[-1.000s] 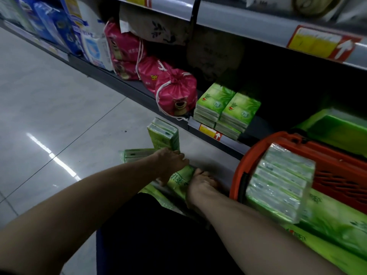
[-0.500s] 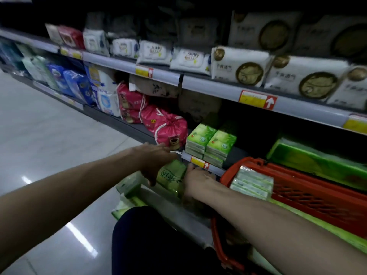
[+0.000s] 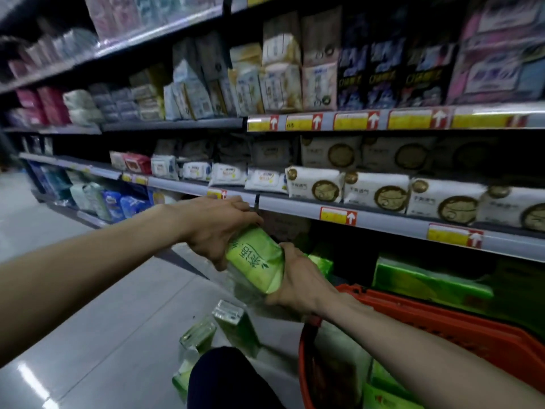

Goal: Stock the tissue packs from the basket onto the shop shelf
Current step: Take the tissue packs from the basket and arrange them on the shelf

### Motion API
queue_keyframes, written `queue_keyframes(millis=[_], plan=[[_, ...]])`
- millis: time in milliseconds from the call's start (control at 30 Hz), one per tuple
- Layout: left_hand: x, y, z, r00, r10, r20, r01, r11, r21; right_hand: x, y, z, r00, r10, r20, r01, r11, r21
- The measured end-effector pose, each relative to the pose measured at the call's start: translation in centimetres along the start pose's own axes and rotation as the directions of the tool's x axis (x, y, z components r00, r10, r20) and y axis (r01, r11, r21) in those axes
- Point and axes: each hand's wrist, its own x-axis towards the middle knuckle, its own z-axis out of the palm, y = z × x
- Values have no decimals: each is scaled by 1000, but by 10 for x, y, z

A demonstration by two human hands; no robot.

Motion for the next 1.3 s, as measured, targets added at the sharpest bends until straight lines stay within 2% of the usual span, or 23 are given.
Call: queue_keyframes(millis=[100,167,233,267,333,367,400,433,467,500,533,567,600,633,667,700,800,900,967,1033,1100,1200,1300], plan=[[-8,3,-39,976,26,-216,-34,999,-32,-17,2,-42,994,-1,-111,5,999,44],[-8,9,-53,911,32,-411,-82,991,-104,-33,11,-66,977,19,-213,2,995,96],[-5,23,-56,792,6,-611,-169,963,-209,-53,23,-84,952,57,-300,-9,987,160],[-2,32,-53,721,-54,-691,-197,940,-279,-63,29,-92,938,87,-337,-21,981,195],[9,54,-39,583,-255,-771,-230,859,-458,-84,41,-106,905,175,-387,-64,957,284],[15,67,-30,530,-384,-756,-248,783,-571,-94,45,-112,886,226,-404,-85,937,338],[23,80,-19,512,-525,-679,-271,652,-709,-103,50,-117,867,272,-418,-95,912,398],[29,95,-9,535,-650,-540,-293,457,-840,-111,54,-121,847,314,-429,-90,880,466],[35,111,1,582,-731,-355,-304,210,-929,-119,57,-125,830,353,-432,-75,838,540],[39,128,9,642,-749,-164,-321,-69,-945,-125,60,-129,812,393,-432,-46,780,624],[43,147,15,720,-694,-14,-351,-347,-870,-130,63,-132,793,437,-424,-11,707,707],[49,167,20,815,-575,72,-357,-596,-719,-135,63,-134,780,472,-411,34,624,781],[53,189,21,906,-413,96,-303,-788,-536,-140,62,-135,773,497,-394,77,543,836],[56,210,16,962,-264,67,-220,-897,-383,-145,60,-135,768,517,-378,116,469,876],[58,227,8,987,-159,16,-148,-946,-287,-150,57,-133,759,538,-365,143,410,901],[60,241,0,993,-113,-32,-118,-968,-222,-156,54,-132,757,556,-343,160,352,922],[61,258,-27,980,-144,-135,-162,-978,-133,-178,46,-129,788,569,-234,186,141,972],[66,268,-45,982,-164,-96,-179,-968,-178,-202,53,-133,792,590,-160,186,16,982],[72,277,-50,989,-126,-71,-139,-966,-220,-221,70,-134,759,637,-134,220,-57,974],[75,287,-53,996,-73,-49,-83,-965,-251,-247,89,-145,667,737,-111,304,-133,943],[78,300,-56,1000,-8,9,-5,-958,-287,-273,109,-161,565,820,-87,375,-162,913],[91,324,-53,990,91,111,126,-919,-372,-298,123,-178,490,867,-89,339,-96,936],[110,353,-60,964,178,197,246,-879,-409,-316,139,-186,369,926,-82,345,-55,937]])
